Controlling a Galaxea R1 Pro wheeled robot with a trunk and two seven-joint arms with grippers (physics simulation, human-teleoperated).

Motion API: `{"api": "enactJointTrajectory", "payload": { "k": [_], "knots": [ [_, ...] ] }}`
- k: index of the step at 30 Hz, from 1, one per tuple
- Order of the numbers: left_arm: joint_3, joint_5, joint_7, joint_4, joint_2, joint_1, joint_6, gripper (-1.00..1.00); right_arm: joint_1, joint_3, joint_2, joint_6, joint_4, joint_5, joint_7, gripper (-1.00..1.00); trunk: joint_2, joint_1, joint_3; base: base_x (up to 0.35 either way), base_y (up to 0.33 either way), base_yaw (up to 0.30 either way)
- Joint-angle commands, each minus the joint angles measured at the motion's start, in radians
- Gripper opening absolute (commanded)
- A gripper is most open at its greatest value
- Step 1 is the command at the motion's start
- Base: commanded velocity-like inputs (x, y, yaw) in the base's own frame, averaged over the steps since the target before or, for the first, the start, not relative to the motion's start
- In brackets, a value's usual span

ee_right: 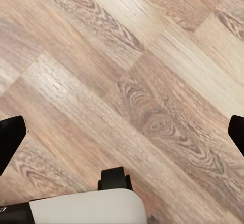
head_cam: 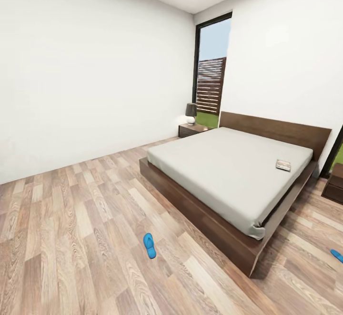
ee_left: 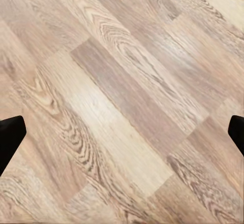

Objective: In the bedroom, move the book from the bed onto either nightstand, and place the two sandals side by side next to the bed.

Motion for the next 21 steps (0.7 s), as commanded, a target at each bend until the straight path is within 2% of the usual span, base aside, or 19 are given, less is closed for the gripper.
{"api": "enactJointTrajectory", "payload": {
  "k": [1, 3, 5, 7, 11, 21],
  "knots": [
    [0.0, 0.023, 0.0, 0.002, 0.0, 0.0, -0.014, 1.0, 0.0, -0.002, 0.001, -0.001, 0.0, -0.001, 0.0, 1.0, -0.001, 0.0, -0.001, 0.0, 0.0, 0.291],
    [0.001, 0.09, 0.0, 0.004, 0.0, 0.0, -0.042, 1.0, 0.0, -0.002, 0.001, -0.001, 0.001, -0.001, -0.001, 1.0, -0.001, 0.0, -0.001, 0.0, 0.0, 0.29],
    [0.002, 0.123, 0.0, 0.004, 0.002, 0.0, -0.054, 1.0, 0.0, -0.002, 0.001, -0.001, 0.001, -0.001, -0.001, 1.0, -0.001, 0.0, -0.001, 0.0, 0.0, 0.29],
    [0.004, 0.192, 0.001, 0.005, 0.005, 0.0, -0.078, 1.0, 0.0, -0.002, 0.001, -0.001, 0.002, -0.001, -0.001, 1.0, -0.001, 0.0, -0.001, 0.0, 0.0, 0.29],
    [0.003, 0.212, 0.001, 0.018, 0.006, 0.0, -0.103, 1.0, 0.0, -0.002, 0.002, -0.001, 0.01, -0.001, -0.003, 1.0, -0.001, 0.0, -0.001, 0.0, 0.0, 0.29],
    [0.005, 0.222, 0.001, 0.037, 0.006, 0.0, -0.149, 1.0, 0.0, -0.002, 0.003, -0.001, 0.052, -0.001, -0.005, 1.0, -0.001, 0.0, -0.001, 0.0, 0.0, 0.283]
  ]
}}
